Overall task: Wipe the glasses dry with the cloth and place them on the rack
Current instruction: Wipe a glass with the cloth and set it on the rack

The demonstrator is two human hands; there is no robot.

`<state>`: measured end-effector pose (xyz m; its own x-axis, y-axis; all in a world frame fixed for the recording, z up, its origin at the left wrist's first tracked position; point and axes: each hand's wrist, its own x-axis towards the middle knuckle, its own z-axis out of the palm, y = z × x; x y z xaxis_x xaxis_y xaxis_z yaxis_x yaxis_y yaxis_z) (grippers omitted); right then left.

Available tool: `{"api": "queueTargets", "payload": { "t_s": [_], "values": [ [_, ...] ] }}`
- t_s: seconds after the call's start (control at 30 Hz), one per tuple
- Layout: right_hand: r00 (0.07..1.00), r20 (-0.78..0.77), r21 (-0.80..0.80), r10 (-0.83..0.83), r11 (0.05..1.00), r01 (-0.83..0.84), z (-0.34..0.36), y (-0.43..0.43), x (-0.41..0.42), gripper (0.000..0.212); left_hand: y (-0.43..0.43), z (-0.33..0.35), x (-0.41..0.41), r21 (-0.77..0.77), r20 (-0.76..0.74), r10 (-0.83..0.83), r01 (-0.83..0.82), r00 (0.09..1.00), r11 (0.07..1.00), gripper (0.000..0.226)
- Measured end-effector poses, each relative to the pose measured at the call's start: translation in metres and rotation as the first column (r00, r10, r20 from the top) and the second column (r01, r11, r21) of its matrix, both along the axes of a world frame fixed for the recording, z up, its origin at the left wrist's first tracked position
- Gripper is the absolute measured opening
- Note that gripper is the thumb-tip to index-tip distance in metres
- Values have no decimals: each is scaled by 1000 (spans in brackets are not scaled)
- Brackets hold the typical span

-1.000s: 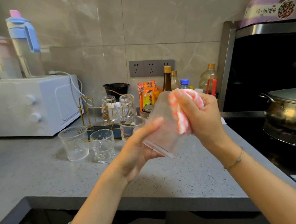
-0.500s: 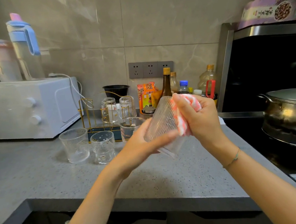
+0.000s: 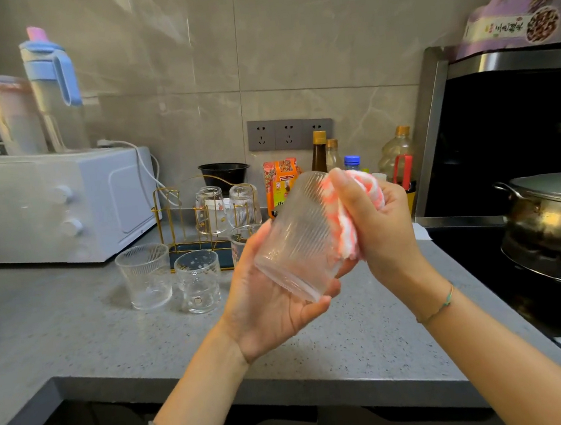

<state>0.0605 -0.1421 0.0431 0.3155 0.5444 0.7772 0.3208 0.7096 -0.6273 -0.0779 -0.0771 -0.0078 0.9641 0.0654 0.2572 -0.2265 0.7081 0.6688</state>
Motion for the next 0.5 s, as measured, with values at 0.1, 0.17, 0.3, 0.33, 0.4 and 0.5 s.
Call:
{"api": "queueTargets", "payload": {
  "t_s": [0.1, 0.17, 0.3, 0.33, 0.4, 0.5],
  "values": [
    [998, -44, -21, -40, 999, 39, -2, -2, 4, 40, 5, 4, 0, 258, -94, 289, -257, 953, 931, 88],
    [996, 17, -23, -92, 995, 92, -2, -2, 6, 35, 6, 12, -2, 481, -89, 523, -423, 848, 768, 94],
    [989, 61, -13, -135, 991, 136, 1, -2, 3, 41, -5, 22, -3, 830, 98, 755, -471, 649, 298, 78],
    [992, 60, -9, -110, 994, 111, 3, -2, 2, 43, -6, 22, -2, 823, 133, 768, -501, 627, 267, 72],
    [997, 66, -11, -50, 999, 51, 5, -1, 0, 48, -6, 19, -2, 781, 134, 762, -541, 634, 313, 71],
    [999, 42, 3, -18, 1000, 17, 4, 1, 0, 49, -3, 14, -1, 599, 23, 687, -560, 726, 572, 75]
  ]
}}
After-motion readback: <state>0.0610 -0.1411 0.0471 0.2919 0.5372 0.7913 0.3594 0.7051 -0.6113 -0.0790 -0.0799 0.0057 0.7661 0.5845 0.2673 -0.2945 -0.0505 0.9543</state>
